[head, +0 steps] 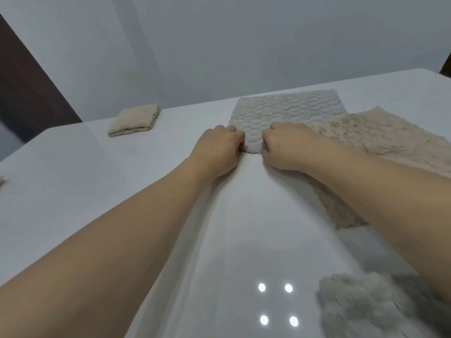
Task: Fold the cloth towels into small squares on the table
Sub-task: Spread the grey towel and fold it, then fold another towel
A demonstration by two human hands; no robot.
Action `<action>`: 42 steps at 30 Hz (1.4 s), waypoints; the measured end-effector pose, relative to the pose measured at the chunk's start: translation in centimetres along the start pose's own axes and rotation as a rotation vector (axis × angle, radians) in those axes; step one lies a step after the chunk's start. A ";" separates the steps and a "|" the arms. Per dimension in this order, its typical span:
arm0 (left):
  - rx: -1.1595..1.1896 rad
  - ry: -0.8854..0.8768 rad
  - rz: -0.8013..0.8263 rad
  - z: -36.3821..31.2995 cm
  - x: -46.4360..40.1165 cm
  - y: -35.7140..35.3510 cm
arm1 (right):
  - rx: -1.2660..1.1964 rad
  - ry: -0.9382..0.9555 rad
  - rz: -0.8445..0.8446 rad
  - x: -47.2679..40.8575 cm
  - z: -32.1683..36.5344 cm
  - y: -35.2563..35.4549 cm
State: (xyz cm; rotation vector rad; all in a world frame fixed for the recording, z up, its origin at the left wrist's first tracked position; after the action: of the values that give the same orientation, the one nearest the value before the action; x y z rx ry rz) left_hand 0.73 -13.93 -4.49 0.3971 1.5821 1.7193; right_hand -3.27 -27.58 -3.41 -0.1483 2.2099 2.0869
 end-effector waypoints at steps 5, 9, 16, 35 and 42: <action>-0.072 0.002 -0.172 0.9 -0.7 1.2 | 0.113 -0.092 0.030 -1.3 -0.3 -0.2; -0.043 0.136 -0.233 3.4 0.0 2.3 | 0.174 -0.115 0.008 -1.7 -0.6 0.8; 0.482 0.583 -0.632 7.4 0.9 8.7 | -0.484 -0.255 -0.107 -2.3 0.4 6.2; 1.051 0.790 -0.274 12.1 14.4 13.7 | -1.089 -0.202 0.059 0.0 4.0 10.4; 0.733 0.503 -0.765 13.1 15.8 19.7 | -1.255 -0.123 -0.363 0.1 4.5 15.7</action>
State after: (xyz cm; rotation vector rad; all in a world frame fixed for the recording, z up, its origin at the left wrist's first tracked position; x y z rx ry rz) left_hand -7.20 7.35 12.59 -0.3186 2.3065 0.6381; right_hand -5.55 -22.22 11.81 -0.4283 0.4666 2.7319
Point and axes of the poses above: each hand's wrist, its own x-axis away from the middle knuckle, its own y-axis out of the back of the hand, z = x × y, the point moved 4 cm from there along -x, towards the middle knuckle, and after that the axes turned 9 degrees about -y, right-handed, at the moved point
